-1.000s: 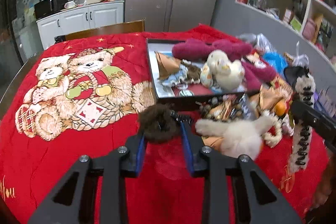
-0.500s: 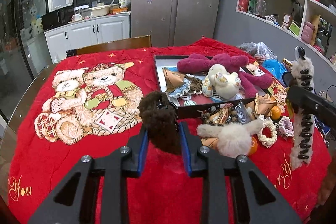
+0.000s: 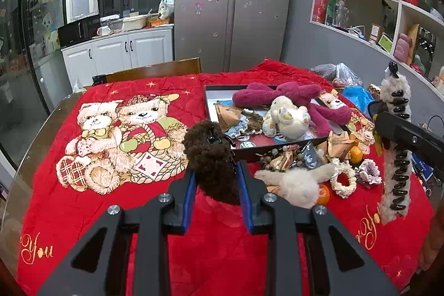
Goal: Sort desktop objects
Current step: 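Lift the brown stick and white clip and carry both over the box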
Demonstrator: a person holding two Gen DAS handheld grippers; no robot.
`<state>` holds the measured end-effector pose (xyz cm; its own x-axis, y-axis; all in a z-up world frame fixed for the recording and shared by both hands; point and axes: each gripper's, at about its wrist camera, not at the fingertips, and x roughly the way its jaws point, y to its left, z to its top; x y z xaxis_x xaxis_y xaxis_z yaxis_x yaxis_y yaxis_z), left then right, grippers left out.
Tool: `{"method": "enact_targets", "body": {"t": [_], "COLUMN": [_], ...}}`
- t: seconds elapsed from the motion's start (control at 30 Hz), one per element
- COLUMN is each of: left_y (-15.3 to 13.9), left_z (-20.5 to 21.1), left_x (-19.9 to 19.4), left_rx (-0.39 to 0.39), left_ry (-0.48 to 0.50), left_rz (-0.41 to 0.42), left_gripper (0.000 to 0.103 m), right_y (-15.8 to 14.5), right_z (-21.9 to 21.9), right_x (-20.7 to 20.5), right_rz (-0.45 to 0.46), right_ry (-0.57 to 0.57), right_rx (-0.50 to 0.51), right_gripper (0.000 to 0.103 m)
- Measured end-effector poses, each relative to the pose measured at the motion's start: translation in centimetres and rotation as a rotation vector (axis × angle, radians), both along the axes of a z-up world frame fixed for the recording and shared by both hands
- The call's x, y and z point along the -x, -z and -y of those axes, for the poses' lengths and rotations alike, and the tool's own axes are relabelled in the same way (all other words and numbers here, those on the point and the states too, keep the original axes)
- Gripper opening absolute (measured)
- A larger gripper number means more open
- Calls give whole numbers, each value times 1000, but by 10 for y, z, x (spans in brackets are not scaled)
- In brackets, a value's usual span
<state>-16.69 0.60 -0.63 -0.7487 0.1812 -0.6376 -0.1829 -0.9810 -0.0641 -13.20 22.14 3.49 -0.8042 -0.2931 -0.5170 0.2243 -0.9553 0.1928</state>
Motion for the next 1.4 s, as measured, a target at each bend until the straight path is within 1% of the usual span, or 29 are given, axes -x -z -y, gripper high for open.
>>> {"method": "enact_targets", "body": {"t": [0.2,0.37,0.43,0.57,0.77,0.97,1.1,1.33,1.4], "left_y": [-15,-25,-29,-34,-41,-44,-37,-15,-12], "left_z": [-9,-19,-24,-34,-42,-54,-62,-65,-66], "left_x": [-3,2,6,19,57,101,130,177,186], "left_rx": [5,10,12,23,17,12,1,-12,0], "left_ry": [14,28,36,43,45,51,60,38,36], "left_rz": [-24,-36,-40,-45,-36,-38,-26,6,9], "left_gripper": [28,28,28,28,28,28,29,29,29], "right_y": [-12,-20,-24,-29,-36,-43,-38,-25,-22], "right_z": [2,5,7,15,13,6,-1,-2,-1], "right_x": [-6,-2,1,11,42,84,113,168,183], "right_rz": [-19,-27,-31,-40,-24,-14,4,41,44], "right_ry": [-26,-42,-49,-42,-22,-7,-1,-11,-11], "right_rx": [16,16,11,-37,-70,-81,-74,-56,-49], "right_gripper": [31,31,31,31,31,31,31,32,32]}}
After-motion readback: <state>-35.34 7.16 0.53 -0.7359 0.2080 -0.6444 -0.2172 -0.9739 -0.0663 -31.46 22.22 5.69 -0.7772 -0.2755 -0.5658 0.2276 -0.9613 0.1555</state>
